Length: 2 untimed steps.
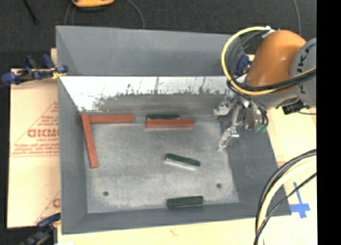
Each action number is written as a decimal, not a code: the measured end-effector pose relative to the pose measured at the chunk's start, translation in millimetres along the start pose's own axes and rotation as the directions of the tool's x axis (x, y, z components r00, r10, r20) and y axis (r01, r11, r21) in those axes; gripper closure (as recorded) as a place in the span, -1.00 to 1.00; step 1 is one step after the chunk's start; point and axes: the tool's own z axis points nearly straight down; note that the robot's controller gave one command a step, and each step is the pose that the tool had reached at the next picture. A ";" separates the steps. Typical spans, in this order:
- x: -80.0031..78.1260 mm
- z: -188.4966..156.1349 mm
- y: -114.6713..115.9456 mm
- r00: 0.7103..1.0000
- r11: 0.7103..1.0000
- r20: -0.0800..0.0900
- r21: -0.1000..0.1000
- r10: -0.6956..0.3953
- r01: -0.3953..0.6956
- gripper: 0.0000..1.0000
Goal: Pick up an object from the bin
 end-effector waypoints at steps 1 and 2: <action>10.2 29.9 15.3 0.995 0.996 0.009 0.001 0.094 -0.094 -1.00; 42.1 69.8 76.8 0.988 0.988 -0.002 0.000 -0.157 0.157 1.00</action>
Offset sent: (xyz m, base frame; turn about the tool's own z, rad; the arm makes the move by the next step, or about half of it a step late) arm -0.0397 0.0794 -0.0728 -0.1555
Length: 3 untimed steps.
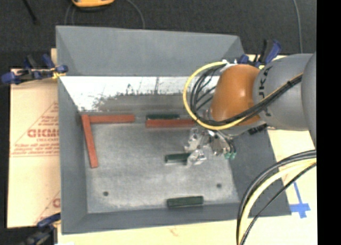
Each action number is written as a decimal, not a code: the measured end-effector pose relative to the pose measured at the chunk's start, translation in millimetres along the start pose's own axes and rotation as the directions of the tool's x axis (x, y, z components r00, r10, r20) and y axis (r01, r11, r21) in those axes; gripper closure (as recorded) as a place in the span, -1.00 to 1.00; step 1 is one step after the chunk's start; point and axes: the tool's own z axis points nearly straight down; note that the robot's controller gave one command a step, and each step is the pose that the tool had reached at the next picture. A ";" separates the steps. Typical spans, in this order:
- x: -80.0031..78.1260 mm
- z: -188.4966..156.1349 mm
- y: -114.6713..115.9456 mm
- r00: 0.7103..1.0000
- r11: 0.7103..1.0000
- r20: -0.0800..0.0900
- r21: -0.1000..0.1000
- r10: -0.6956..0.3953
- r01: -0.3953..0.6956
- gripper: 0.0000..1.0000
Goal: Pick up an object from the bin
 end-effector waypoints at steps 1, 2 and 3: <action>-0.1 -0.1 -0.1 1.000 1.000 0.000 0.000 -0.001 0.001 1.00; -3.2 -39.5 -0.2 1.000 1.000 0.001 0.001 -0.021 0.021 1.00; -9.0 -172.6 -1.0 1.000 1.000 0.008 0.002 -0.004 0.004 1.00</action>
Offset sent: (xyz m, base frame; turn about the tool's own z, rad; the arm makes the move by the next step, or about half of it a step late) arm 0.0056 0.0016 0.0583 -0.0319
